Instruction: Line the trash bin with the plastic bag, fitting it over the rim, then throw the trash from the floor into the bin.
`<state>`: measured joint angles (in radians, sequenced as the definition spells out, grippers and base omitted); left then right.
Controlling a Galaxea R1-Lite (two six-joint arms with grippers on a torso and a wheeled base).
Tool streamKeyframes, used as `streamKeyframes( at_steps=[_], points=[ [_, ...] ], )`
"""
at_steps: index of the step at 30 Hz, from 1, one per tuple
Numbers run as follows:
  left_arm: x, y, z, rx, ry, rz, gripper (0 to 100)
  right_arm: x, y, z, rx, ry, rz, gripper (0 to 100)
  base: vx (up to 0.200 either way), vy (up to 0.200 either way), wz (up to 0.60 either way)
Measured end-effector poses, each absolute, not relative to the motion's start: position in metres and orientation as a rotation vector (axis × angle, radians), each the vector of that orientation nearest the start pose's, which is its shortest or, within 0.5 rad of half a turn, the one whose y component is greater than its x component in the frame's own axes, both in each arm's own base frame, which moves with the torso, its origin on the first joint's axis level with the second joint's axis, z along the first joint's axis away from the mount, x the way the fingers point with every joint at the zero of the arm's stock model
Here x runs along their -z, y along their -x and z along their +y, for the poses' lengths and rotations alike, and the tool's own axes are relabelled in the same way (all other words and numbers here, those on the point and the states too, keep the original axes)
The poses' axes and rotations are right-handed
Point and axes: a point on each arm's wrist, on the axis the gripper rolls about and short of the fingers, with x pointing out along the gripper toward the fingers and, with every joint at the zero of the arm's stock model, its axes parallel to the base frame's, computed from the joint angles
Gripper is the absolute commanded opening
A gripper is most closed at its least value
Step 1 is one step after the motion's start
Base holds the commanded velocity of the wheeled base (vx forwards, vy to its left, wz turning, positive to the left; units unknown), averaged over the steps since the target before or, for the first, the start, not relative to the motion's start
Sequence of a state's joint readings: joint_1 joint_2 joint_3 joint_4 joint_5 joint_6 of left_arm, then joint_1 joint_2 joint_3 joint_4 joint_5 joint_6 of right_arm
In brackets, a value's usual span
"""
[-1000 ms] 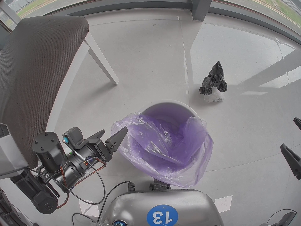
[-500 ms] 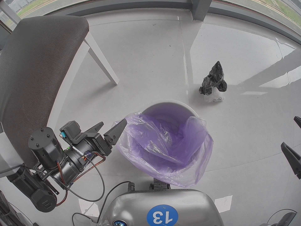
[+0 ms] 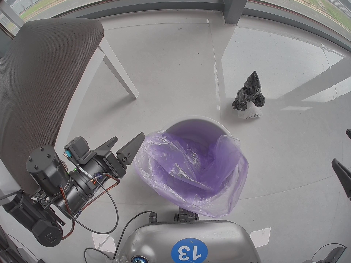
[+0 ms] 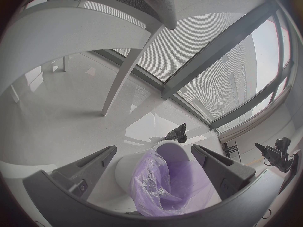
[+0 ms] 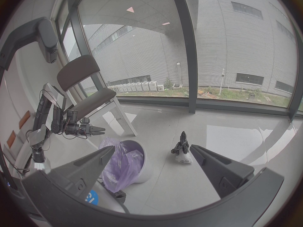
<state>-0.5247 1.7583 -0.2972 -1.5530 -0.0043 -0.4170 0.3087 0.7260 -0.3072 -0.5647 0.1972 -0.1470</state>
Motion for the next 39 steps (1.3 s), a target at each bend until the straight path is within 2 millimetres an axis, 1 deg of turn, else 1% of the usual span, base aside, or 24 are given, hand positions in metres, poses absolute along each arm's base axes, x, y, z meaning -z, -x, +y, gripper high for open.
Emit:
streamKeyframes(
  at_steps=[4,7,11,14,18,21,24,29,31,35,39],
  points=[
    [-0.140,-0.217,-0.126,0.541,0.432,0.016,100,-0.222,-0.063,0.023,-0.450,0.171,-0.201,100,0.000,0.000,0.00],
    [-0.142,-0.216,-0.125,0.543,0.434,0.010,100,-0.226,-0.065,0.019,-0.359,0.223,-0.181,100,0.000,0.000,0.00],
    [-0.145,-0.215,-0.125,0.547,0.436,0.000,100,-0.224,-0.065,0.013,-0.196,0.310,-0.136,100,0.000,0.000,0.00],
    [-0.147,-0.213,-0.126,0.559,0.438,-0.008,100,-0.218,-0.062,0.011,-0.153,0.339,-0.122,100,0.000,0.000,0.40],
    [-0.152,-0.209,-0.131,0.590,0.414,-0.031,100,-0.211,-0.056,0.010,-0.178,0.348,-0.124,100,0.000,0.000,0.60],
    [-0.155,-0.207,-0.133,0.606,0.410,-0.044,100,-0.210,-0.052,0.009,-0.175,0.347,-0.135,100,0.000,0.000,0.00],
    [-0.157,-0.206,-0.133,0.610,0.414,-0.049,100,-0.210,-0.048,0.009,-0.177,0.346,-0.152,100,0.000,0.000,-0.60],
    [-0.158,-0.206,-0.132,0.611,0.419,-0.053,100,-0.209,-0.042,0.008,-0.184,0.342,-0.173,100,0.000,0.000,0.00],
    [-0.158,-0.206,-0.133,0.613,0.419,-0.054,100,-0.208,-0.041,0.008,-0.207,0.342,-0.182,100,0.000,0.000,0.00],
    [-0.158,-0.206,-0.133,0.613,0.421,-0.055,100,-0.208,-0.038,0.011,-0.321,0.343,-0.214,100,0.000,0.000,0.00],
    [-0.158,-0.206,-0.132,0.610,0.424,-0.052,100,-0.207,-0.037,0.011,-0.364,0.335,-0.220,100,0.000,0.000,0.00]
  ],
)
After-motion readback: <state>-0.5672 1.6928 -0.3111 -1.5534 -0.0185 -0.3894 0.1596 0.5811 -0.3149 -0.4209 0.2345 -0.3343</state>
